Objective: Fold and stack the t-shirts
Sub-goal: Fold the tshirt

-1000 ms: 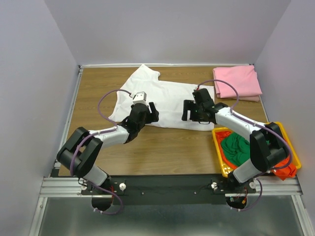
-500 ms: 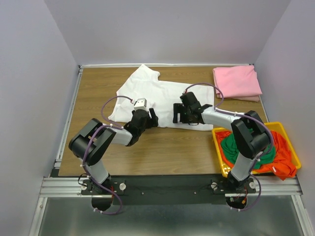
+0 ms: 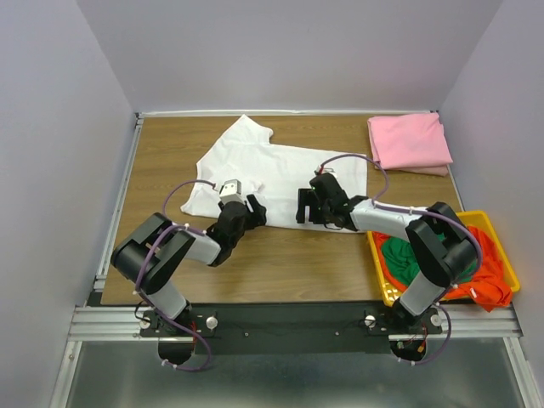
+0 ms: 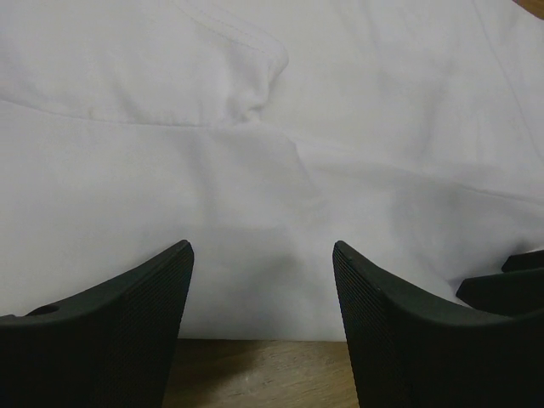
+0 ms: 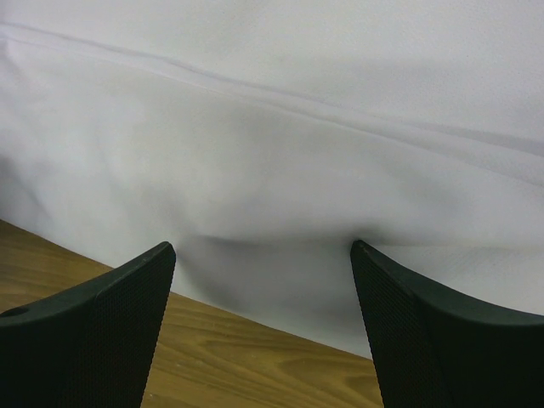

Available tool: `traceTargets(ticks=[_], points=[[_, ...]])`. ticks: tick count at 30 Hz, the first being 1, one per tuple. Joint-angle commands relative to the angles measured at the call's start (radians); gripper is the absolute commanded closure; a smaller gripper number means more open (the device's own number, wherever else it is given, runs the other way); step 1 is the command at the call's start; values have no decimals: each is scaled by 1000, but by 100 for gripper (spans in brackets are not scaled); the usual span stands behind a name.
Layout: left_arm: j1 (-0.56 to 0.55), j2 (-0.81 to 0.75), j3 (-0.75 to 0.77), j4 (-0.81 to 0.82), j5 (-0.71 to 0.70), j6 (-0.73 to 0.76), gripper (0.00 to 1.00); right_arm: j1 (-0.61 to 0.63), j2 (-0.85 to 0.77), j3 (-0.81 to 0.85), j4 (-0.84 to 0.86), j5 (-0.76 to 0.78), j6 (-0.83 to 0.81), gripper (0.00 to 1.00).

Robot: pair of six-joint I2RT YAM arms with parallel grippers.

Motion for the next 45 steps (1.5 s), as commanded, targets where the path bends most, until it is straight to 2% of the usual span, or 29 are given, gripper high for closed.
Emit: traceTargets(ticks=[1, 10, 15, 19, 23, 28, 35, 39, 45], points=[[-13, -6, -86, -126, -67, -78, 25, 35, -5, -90, -105, -12, 65, 9], [-75, -80, -129, -172, -106, -169, 25, 81, -82, -144, -111, 0, 116, 9], [-105, -176, -91, -274, -144, -161, 25, 80, -189, -104, -167, 40, 110, 9], [-122, -312, -52, -379, -188, -145, 25, 81, -266, -81, -220, 99, 102, 9], [-123, -365, 4, -440, -212, -88, 24, 78, -263, -69, -258, 185, 99, 6], [-123, -275, 81, -414, -155, -22, 23, 65, -176, -46, -270, 227, 101, 6], [-119, -117, 167, -292, -78, 26, 23, 31, -107, -27, -276, 306, 84, 6], [-86, -16, 185, -270, -80, 36, 23, 6, -114, -10, -278, 340, 61, 5], [-39, 52, 143, -222, -70, 32, 22, -61, -94, 20, -278, 368, 12, 5]])
